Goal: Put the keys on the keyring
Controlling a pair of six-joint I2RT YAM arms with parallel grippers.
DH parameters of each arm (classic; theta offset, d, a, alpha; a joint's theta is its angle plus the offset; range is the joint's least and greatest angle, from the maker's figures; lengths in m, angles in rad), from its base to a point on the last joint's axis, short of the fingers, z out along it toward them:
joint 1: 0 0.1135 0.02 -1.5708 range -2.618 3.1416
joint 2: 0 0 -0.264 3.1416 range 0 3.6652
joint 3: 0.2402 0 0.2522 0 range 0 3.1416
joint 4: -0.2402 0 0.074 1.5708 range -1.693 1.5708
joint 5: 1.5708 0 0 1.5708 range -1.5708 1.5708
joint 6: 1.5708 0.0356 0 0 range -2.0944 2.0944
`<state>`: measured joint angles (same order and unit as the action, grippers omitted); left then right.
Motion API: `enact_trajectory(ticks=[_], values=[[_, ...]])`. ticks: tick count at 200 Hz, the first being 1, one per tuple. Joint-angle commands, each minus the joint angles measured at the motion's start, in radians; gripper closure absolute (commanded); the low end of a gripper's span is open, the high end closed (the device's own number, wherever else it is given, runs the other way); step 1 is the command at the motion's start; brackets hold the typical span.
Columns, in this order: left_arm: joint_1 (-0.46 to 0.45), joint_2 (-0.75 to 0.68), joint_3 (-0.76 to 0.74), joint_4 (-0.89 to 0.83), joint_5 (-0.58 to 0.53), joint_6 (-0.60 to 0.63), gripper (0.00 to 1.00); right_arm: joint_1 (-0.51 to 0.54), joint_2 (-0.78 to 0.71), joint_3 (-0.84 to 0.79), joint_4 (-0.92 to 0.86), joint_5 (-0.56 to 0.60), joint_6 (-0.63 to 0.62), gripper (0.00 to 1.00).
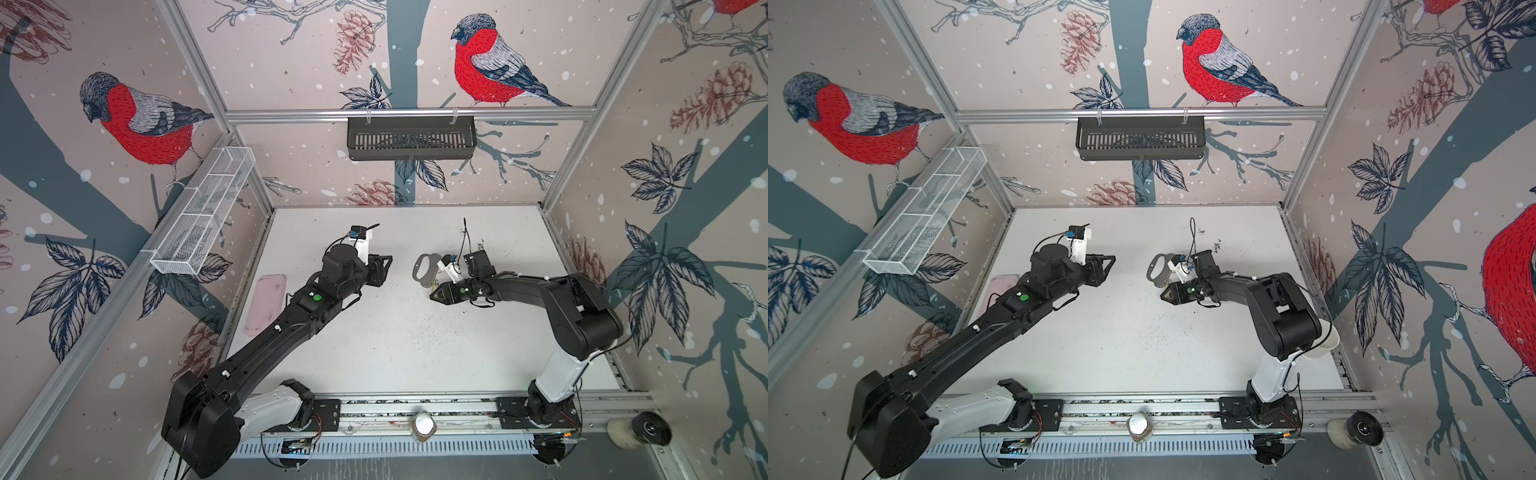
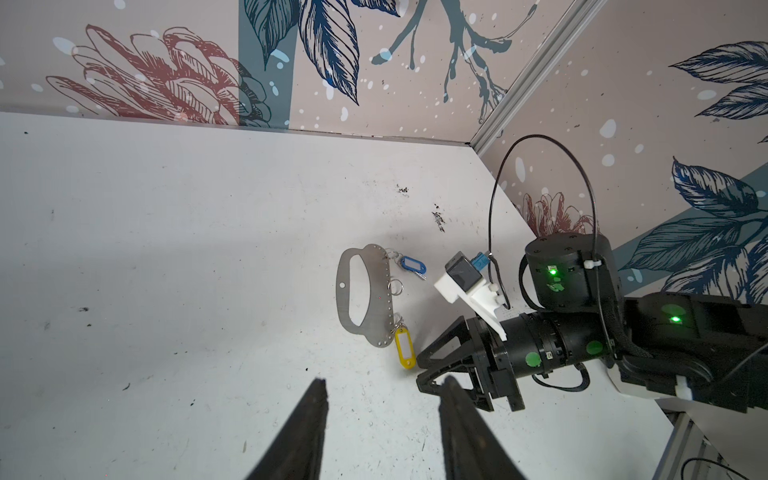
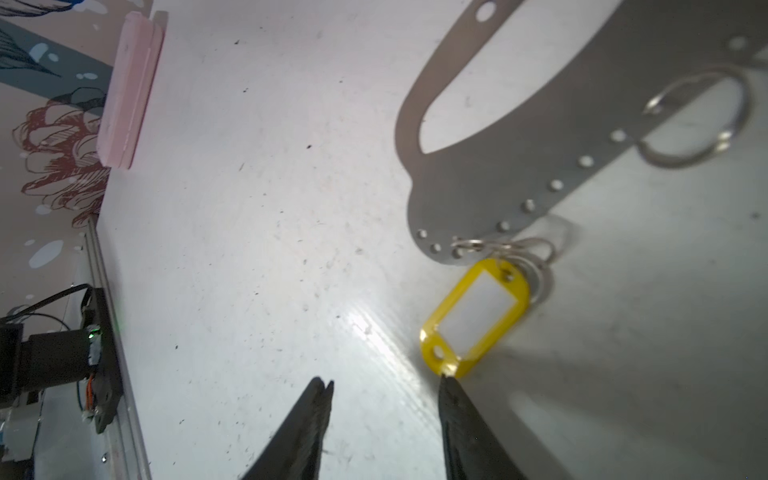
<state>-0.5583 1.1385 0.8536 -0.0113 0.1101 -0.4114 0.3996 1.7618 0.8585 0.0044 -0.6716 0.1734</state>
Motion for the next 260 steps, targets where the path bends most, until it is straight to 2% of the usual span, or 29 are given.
enact_trajectory(ticks=[1,41,85,142,198,260], values=[[0.000,-0.008,-0.007,0.040,0.012,0.001,0.54,-0.005,-0.036,-0.011,-0.011,-0.006,-0.016,0.54],[0.000,0.005,0.002,0.032,0.023,-0.002,0.54,-0.033,-0.103,-0.052,0.026,0.091,0.029,0.51],[0.000,0.010,0.010,0.029,0.023,-0.003,0.54,-0.005,-0.058,-0.014,0.016,0.123,0.017,0.51],[-0.001,0.012,0.005,0.018,0.017,-0.003,0.54,0.091,-0.044,0.012,0.020,0.520,0.045,0.51],[-0.001,0.010,0.005,0.010,0.014,0.000,0.54,0.171,0.017,0.055,-0.006,0.664,0.030,0.48],[-0.001,-0.014,-0.003,-0.017,-0.014,0.012,0.54,0.264,0.086,0.126,-0.068,0.837,0.020,0.49]])
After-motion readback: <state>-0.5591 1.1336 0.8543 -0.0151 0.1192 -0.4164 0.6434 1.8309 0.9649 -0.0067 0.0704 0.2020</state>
